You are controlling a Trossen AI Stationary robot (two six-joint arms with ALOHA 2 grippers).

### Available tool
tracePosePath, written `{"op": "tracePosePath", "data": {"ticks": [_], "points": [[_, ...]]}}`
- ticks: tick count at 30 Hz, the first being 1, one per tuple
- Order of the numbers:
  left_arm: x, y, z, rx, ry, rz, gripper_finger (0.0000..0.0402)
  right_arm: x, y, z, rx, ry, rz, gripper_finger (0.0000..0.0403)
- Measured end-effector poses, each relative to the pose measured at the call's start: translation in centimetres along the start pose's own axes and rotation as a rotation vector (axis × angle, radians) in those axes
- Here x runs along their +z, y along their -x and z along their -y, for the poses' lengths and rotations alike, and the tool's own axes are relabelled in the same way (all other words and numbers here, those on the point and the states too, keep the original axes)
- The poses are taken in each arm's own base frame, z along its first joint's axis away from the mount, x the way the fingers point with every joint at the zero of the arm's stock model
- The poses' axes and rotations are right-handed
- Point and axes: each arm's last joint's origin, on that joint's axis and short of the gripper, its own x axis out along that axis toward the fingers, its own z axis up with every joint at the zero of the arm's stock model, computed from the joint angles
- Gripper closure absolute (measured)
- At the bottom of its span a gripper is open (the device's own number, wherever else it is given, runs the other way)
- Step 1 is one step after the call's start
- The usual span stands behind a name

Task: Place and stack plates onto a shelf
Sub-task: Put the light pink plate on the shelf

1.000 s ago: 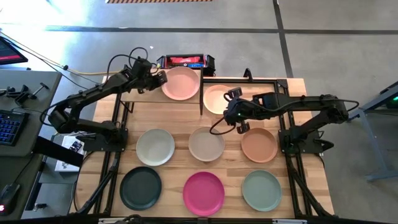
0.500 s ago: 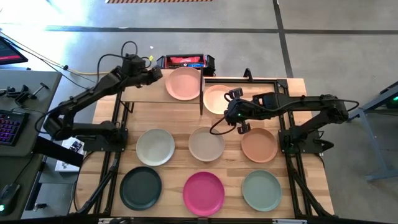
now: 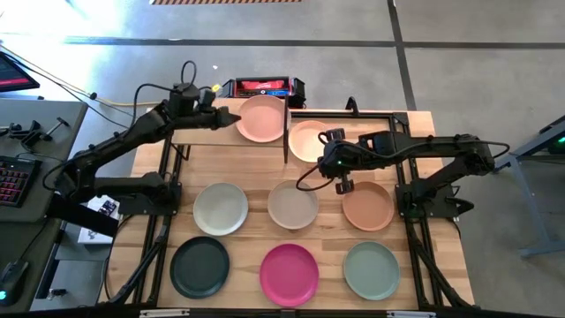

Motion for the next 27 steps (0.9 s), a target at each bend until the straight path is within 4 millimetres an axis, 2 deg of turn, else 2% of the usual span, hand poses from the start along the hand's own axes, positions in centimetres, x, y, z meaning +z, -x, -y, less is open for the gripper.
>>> {"op": "tracePosePath", "data": {"ticks": [5,15,27], "points": [[0.0,-1.3,0.1,0.03,0.004,0.036,0.0337,0.0,0.0,0.0,0.001,-0.009,0.002,0.0327],[-0.4,-3.8,-0.9,0.092,0.045,-0.03,0.0337,0.0,0.0,0.0,0.001,-0.01,0.002,0.0327],[-1.1,-3.8,-2.2,0.244,0.066,-0.075,0.0337,0.0,0.0,0.0,0.001,-0.017,0.001,0.0327]]}}
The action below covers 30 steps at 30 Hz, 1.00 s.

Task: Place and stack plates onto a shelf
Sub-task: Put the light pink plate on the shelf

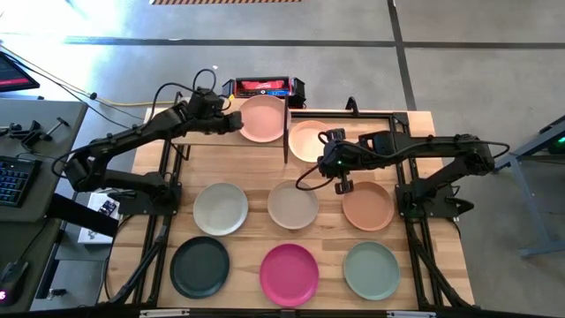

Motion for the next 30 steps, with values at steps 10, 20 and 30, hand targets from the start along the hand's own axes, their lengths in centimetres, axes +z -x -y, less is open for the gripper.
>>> {"op": "tracePosePath", "data": {"ticks": [10,20,30], "points": [[-0.05,0.0,-0.18,0.029,-0.008,0.005,0.0337,0.0,0.0,0.0,0.0,0.0,0.0,0.0327],[-0.17,0.08,-0.4,0.067,-0.005,0.008,0.0337,-0.01,0.0,0.0,0.0,0.001,-0.001,0.0327],[-0.04,0.32,-0.68,0.084,0.004,0.013,0.0337,-0.03,0.0,-0.01,0.0,0.001,-0.003,0.0327]]}}
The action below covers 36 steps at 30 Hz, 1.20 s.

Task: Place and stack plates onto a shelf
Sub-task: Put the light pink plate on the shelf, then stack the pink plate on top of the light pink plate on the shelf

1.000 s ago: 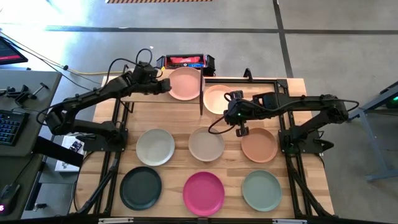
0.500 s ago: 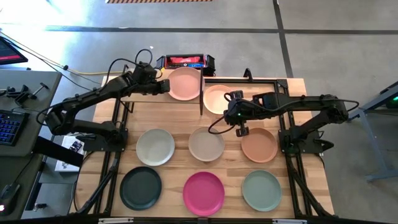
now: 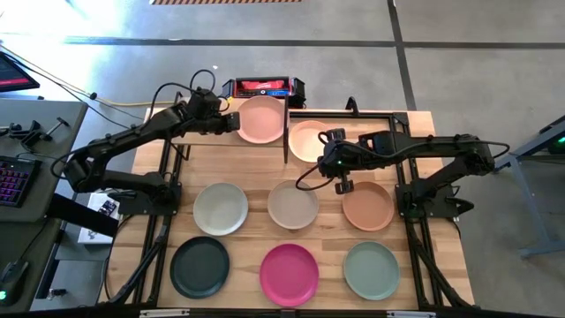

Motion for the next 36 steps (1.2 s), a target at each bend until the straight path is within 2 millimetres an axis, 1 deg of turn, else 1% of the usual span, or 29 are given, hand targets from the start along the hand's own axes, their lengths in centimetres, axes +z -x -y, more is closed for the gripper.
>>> {"op": "tracePosePath", "data": {"ticks": [4,11,14,18,22,25,29,32,36], "points": [[0.1,0.5,-0.4,0.017,0.011,0.002,0.0337,0.0,0.0,0.0,0.001,0.002,-0.004,0.0327],[0.6,1.6,-0.9,0.037,0.031,0.058,0.0337,0.0,0.0,0.0,0.001,0.002,-0.004,0.0327],[0.7,1.8,-0.9,0.029,0.013,0.064,0.0337,0.0,0.0,0.0,0.001,0.003,-0.004,0.0327],[0.7,2.0,-0.7,-0.017,-0.005,0.048,0.0337,0.0,0.0,0.0,0.001,0.004,-0.004,0.0327],[0.4,3.0,-0.4,-0.104,-0.044,0.007,0.0337,0.0,0.0,0.0,0.004,-0.021,-0.003,0.0327],[-0.3,4.0,0.0,-0.152,-0.066,-0.027,0.0337,0.0,0.0,-0.2,0.051,-0.073,0.013,0.0327],[-1.7,5.2,0.5,-0.187,-0.107,-0.084,0.0337,0.1,0.0,-0.4,0.125,-0.155,0.032,0.0327],[-3.0,5.7,1.1,-0.214,-0.152,-0.136,0.0337,0.1,0.0,-0.5,0.171,-0.222,0.039,0.0327],[-4.7,6.0,2.4,-0.271,-0.233,-0.196,0.0337,0.2,-0.1,-0.5,0.179,-0.306,0.03,0.0327]]}}
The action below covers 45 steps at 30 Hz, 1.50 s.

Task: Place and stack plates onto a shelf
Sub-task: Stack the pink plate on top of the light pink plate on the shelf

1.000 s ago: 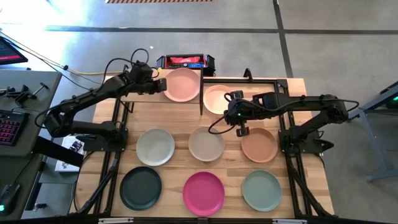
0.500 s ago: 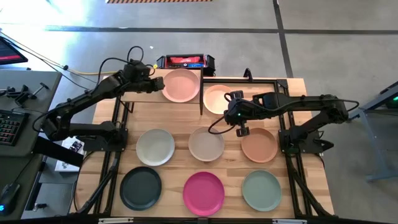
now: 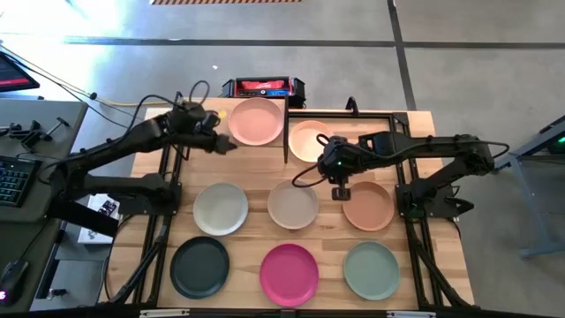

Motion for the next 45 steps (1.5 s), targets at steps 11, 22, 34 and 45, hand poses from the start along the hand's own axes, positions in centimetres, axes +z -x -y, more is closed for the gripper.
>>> {"op": "tracePosePath", "data": {"ticks": [11,22,34,45], "points": [[-4.4,-1.0,3.7,-0.041,-0.098,-0.112,0.0337,0.4,-3.0,-0.1,0.034,-0.179,-0.099,0.0327],[-7.5,-0.7,5.7,-0.09,-0.207,-0.183,0.0337,0.1,-4.8,-3.3,0.117,-0.324,-0.234,0.0327],[-9.9,-0.1,6.9,-0.121,-0.28,-0.214,0.0337,0.8,-7.7,-9.1,0.141,-0.545,-0.258,0.0327],[-11.9,-1.2,7.6,-0.107,-0.341,-0.297,0.0337,1.5,-9.9,-14.6,0.231,-0.588,-0.175,0.032]]}}
